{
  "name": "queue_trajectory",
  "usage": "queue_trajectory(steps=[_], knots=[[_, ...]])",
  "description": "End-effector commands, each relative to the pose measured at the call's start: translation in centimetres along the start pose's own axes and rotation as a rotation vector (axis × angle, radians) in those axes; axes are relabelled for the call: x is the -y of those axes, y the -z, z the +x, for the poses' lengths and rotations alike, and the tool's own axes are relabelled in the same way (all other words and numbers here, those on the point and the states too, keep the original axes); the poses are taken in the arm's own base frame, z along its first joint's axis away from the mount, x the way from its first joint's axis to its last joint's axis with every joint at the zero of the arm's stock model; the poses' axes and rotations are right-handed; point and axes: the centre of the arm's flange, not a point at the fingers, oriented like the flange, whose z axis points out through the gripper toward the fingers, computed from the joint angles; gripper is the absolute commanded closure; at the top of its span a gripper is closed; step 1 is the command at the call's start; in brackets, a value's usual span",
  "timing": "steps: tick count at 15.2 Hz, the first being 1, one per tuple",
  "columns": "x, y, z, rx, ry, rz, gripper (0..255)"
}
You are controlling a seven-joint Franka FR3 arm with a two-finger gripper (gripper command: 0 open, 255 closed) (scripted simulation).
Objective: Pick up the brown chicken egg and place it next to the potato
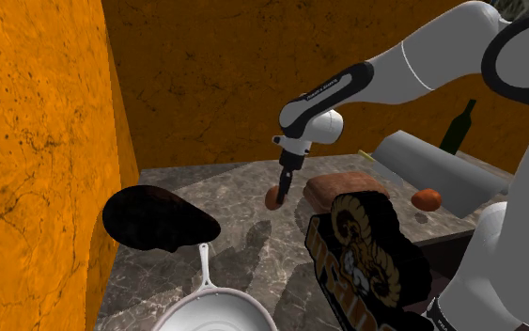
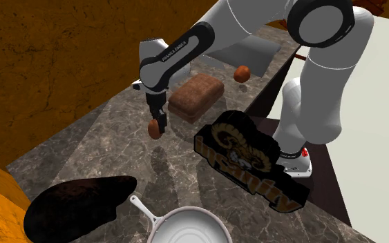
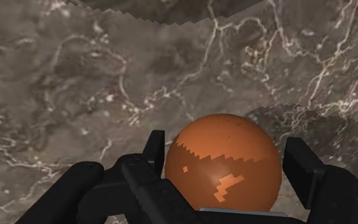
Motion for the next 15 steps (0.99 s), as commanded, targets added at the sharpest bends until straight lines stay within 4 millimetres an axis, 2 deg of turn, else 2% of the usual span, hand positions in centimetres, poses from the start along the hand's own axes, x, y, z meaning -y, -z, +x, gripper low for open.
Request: queue_trajectory(steps=[1, 15], knots=[[0.2, 1.0, 0.2, 0.0, 0.0, 0.0, 255], [2.2, 8.0, 1.4, 0.0, 0.0, 0.0, 255]])
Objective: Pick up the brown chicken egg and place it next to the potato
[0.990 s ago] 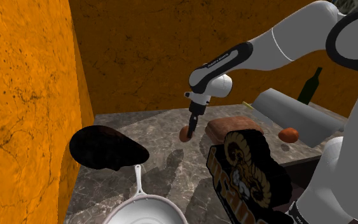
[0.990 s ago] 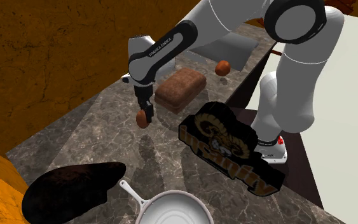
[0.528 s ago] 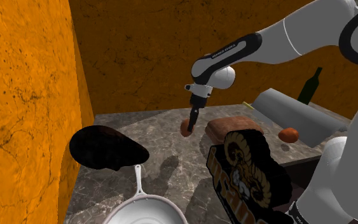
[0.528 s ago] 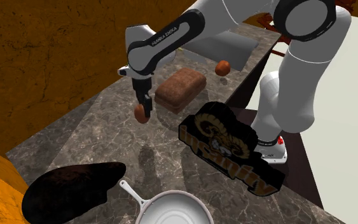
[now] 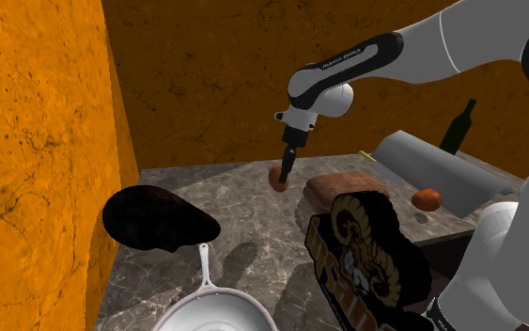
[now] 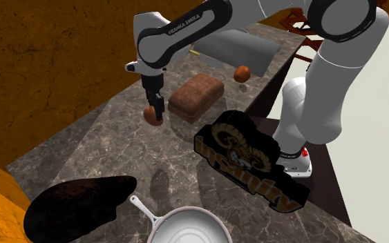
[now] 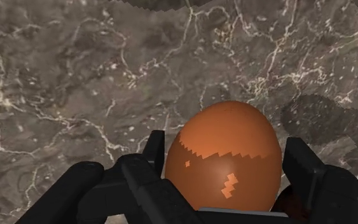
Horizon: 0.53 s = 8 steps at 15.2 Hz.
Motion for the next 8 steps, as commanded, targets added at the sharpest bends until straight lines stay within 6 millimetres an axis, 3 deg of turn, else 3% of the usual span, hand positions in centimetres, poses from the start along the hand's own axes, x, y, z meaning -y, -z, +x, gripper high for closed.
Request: queue_trajectory(steps=[1, 4, 8], knots=[[0.3, 0.9, 0.2, 0.0, 0.0, 0.0, 255], [0.6, 2.0, 0.4, 0.0, 0.0, 0.0, 255], [-2.1, 3.5, -3.9, 0.0, 0.0, 0.0, 255]])
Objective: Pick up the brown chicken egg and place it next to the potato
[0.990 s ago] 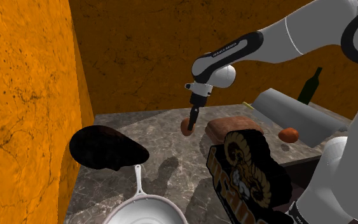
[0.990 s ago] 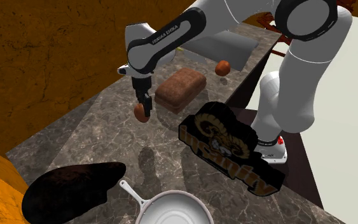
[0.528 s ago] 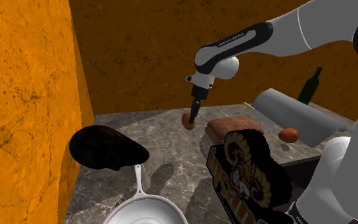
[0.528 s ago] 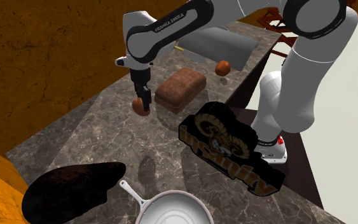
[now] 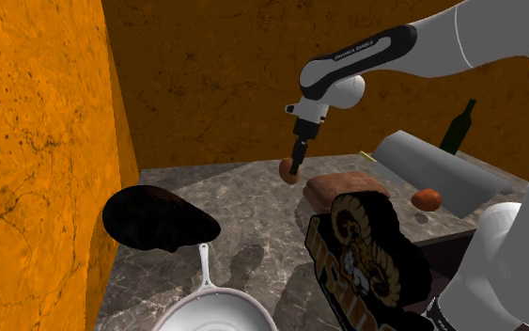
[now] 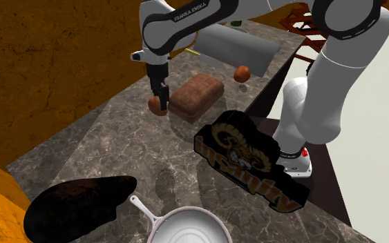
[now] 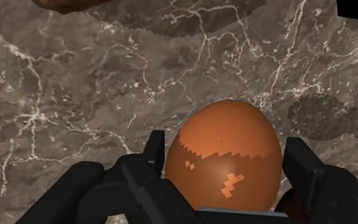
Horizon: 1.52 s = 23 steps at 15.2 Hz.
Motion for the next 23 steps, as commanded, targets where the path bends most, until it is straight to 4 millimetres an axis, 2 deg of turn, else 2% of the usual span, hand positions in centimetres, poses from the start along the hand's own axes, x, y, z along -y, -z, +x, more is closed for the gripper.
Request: queue_trajectory(steps=[1, 23], knots=[[-1.2, 0.9, -2.4, 0.0, 0.001, 0.001, 255], [-15.8, 9.0, -26.2, 0.0, 0.001, 0.001, 255]])
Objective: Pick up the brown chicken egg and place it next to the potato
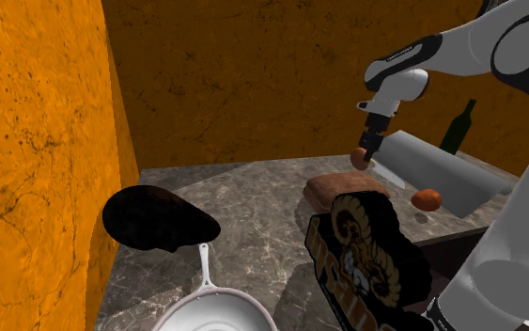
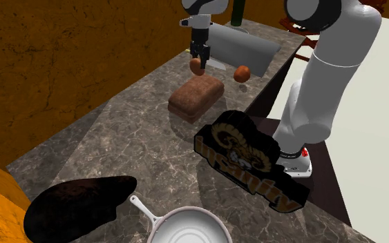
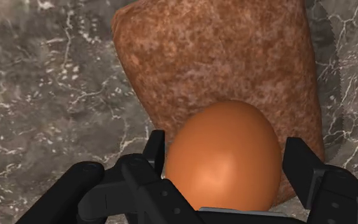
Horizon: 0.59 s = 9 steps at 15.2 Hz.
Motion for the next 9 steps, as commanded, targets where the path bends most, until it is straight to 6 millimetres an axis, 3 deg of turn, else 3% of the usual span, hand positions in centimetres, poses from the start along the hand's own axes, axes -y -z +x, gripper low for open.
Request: queue_trajectory(steps=[1, 9], knots=[[-1.3, 0.8, -2.2, 0.0, 0.003, 0.0, 255], [-6.6, 3.8, -10.8, 0.0, 0.003, 0.0, 255]])
